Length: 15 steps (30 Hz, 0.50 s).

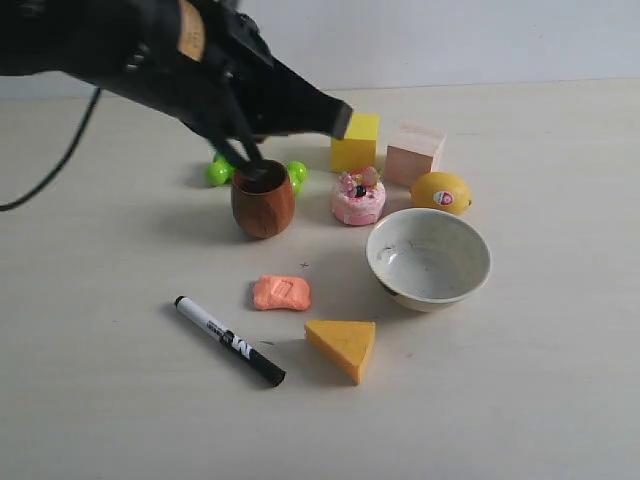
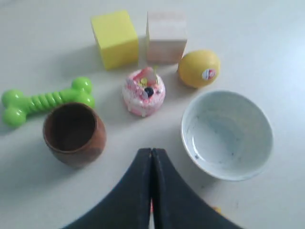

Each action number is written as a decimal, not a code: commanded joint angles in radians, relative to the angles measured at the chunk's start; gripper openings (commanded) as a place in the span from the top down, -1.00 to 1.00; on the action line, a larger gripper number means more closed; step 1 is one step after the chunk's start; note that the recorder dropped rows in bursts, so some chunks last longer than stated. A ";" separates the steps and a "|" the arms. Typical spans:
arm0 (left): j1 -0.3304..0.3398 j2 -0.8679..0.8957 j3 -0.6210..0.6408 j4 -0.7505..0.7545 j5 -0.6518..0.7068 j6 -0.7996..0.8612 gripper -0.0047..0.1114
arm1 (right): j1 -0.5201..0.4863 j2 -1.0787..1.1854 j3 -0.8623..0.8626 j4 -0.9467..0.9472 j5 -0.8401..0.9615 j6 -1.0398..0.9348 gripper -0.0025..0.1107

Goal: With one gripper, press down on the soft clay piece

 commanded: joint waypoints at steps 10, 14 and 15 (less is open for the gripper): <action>-0.010 -0.599 0.225 0.172 -0.051 -0.059 0.92 | -0.004 -0.007 0.004 -0.002 -0.004 -0.003 0.96; -0.010 -0.687 0.225 0.172 -0.010 -0.059 0.92 | -0.004 -0.007 0.004 -0.002 -0.004 -0.003 0.96; -0.010 -0.699 0.225 0.172 -0.010 -0.059 0.92 | -0.004 -0.007 0.004 -0.002 -0.004 -0.003 0.96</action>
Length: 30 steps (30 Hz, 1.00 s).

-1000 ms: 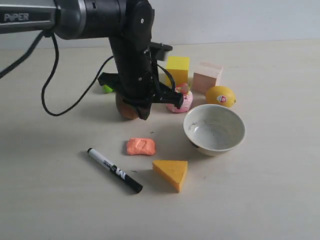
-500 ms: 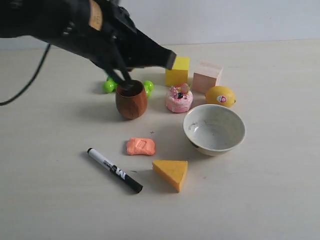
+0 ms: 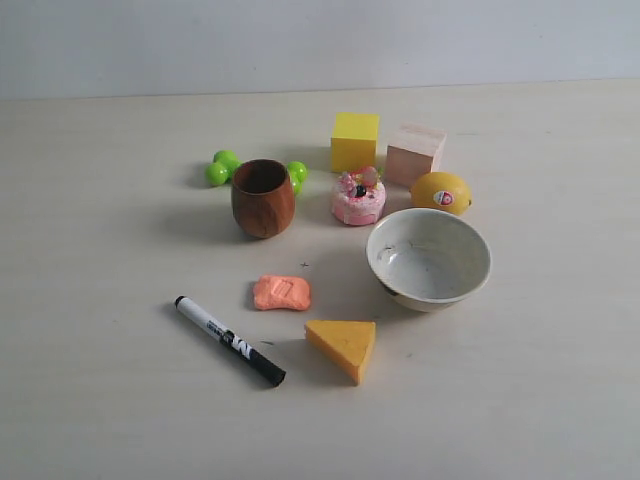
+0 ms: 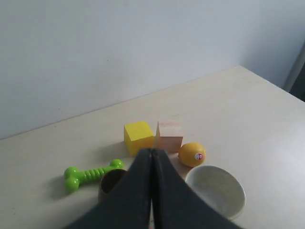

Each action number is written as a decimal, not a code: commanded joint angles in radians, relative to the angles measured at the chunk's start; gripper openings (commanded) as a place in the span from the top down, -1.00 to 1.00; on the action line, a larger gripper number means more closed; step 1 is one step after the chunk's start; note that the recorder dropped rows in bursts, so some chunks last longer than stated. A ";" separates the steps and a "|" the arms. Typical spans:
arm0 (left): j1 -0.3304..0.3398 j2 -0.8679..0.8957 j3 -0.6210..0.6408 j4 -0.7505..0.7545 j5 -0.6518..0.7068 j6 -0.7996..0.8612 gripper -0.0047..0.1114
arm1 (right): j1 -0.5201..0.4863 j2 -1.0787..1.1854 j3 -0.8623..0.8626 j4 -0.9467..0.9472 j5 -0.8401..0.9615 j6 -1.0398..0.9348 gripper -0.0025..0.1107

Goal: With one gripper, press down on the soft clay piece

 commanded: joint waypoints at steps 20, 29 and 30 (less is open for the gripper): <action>0.616 -0.461 0.400 -0.085 -0.006 0.038 0.92 | -0.004 -0.007 0.004 -0.002 -0.004 -0.003 0.96; 0.875 -0.844 0.763 -0.110 -0.198 0.035 0.92 | -0.004 -0.007 0.004 -0.002 -0.004 -0.003 0.96; 0.875 -0.854 0.767 -0.111 -0.200 0.035 0.92 | -0.004 -0.007 0.004 -0.002 -0.004 -0.003 0.96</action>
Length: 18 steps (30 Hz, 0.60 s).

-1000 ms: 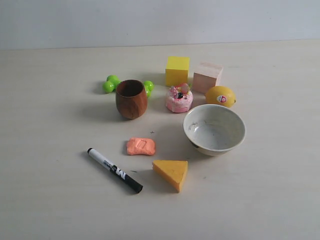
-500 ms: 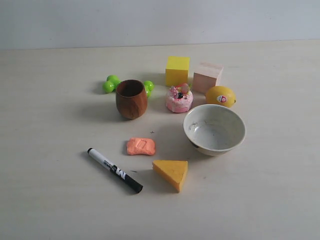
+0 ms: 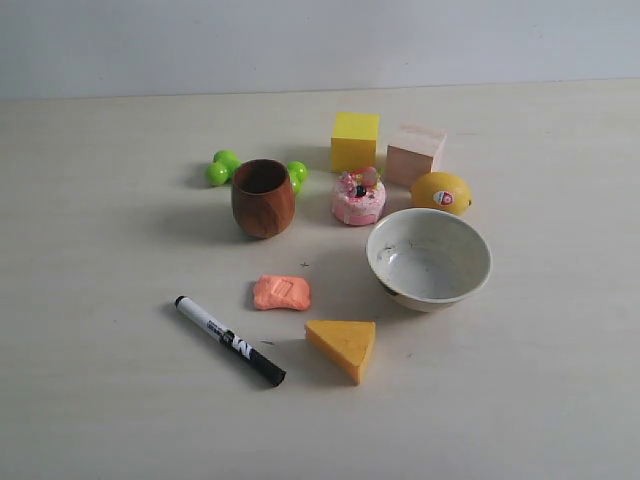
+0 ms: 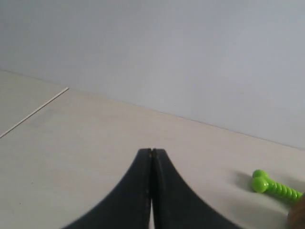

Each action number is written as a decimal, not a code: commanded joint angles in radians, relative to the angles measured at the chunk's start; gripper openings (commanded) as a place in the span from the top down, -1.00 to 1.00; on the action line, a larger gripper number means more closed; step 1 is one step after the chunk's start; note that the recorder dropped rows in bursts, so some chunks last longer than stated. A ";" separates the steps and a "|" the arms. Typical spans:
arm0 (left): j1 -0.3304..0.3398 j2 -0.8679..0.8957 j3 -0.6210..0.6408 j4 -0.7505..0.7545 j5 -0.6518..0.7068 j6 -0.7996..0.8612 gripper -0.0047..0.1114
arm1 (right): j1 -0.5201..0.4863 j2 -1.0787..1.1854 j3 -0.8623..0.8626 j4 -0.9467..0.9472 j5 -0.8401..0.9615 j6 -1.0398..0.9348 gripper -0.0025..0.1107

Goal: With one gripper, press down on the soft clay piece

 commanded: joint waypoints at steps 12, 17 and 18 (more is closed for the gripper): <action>-0.013 -0.064 0.080 -0.086 -0.044 0.000 0.92 | -0.004 -0.007 0.004 -0.002 -0.004 -0.003 0.96; -0.059 -0.067 0.138 -0.148 -0.054 0.083 0.92 | -0.004 -0.007 0.004 -0.002 -0.004 -0.003 0.96; -0.066 -0.067 0.153 -0.169 -0.060 0.117 0.92 | -0.004 -0.007 0.004 -0.002 -0.004 -0.003 0.96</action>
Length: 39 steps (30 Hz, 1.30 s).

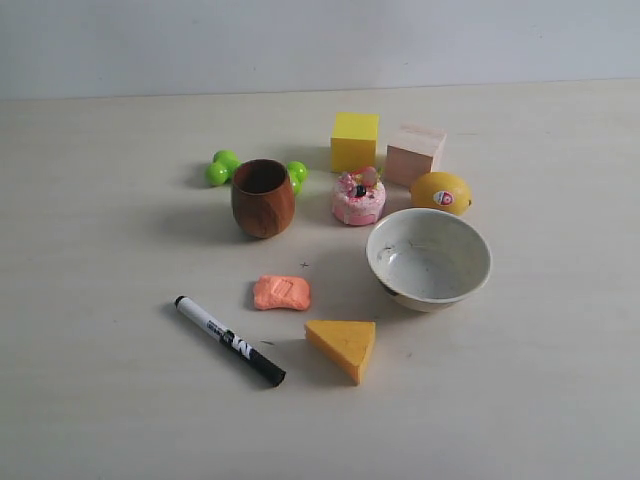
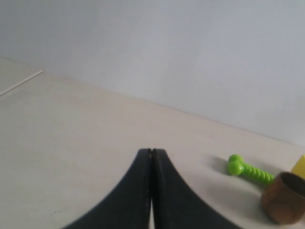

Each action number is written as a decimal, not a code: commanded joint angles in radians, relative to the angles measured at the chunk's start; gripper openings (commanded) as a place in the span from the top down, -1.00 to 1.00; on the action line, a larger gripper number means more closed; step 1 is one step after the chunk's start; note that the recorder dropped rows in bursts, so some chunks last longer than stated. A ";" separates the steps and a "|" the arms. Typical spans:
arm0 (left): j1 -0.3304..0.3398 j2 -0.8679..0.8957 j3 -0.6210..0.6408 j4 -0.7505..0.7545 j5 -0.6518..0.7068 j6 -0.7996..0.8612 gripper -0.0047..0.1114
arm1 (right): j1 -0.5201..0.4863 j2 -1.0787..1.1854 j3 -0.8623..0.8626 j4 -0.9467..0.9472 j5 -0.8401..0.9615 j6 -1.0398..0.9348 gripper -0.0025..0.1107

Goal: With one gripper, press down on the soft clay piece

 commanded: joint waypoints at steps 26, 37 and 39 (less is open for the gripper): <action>-0.044 -0.006 0.133 -0.087 -0.006 0.253 0.92 | -0.004 -0.007 0.004 -0.002 -0.004 -0.003 0.96; -0.040 -0.006 0.133 -0.083 -0.006 0.253 0.92 | -0.004 -0.007 0.004 -0.002 -0.004 -0.003 0.96; -0.040 -0.006 0.133 -0.083 -0.006 0.253 0.92 | -0.004 -0.007 0.004 -0.002 -0.004 -0.003 0.96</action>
